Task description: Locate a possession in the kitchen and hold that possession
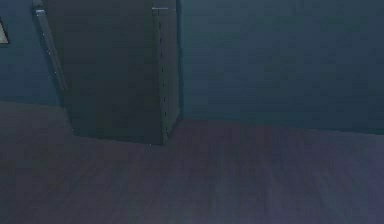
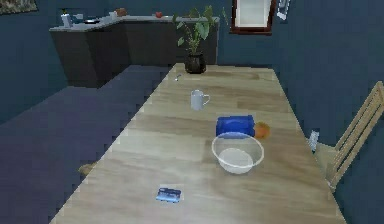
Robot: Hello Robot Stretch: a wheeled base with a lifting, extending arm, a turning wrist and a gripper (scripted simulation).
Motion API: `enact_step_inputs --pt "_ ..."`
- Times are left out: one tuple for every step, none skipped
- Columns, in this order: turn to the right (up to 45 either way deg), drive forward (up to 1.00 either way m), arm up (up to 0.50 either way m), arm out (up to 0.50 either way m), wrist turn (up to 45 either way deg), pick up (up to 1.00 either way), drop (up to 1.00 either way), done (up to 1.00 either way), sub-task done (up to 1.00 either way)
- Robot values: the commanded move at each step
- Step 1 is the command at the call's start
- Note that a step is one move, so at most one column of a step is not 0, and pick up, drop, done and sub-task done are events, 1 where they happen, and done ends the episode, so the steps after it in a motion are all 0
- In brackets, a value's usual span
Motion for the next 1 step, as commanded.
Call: enact_step_inputs --pt "0.0 0.00 0.36 0.00 0.0 0.00 0.00 0.00 0.00"
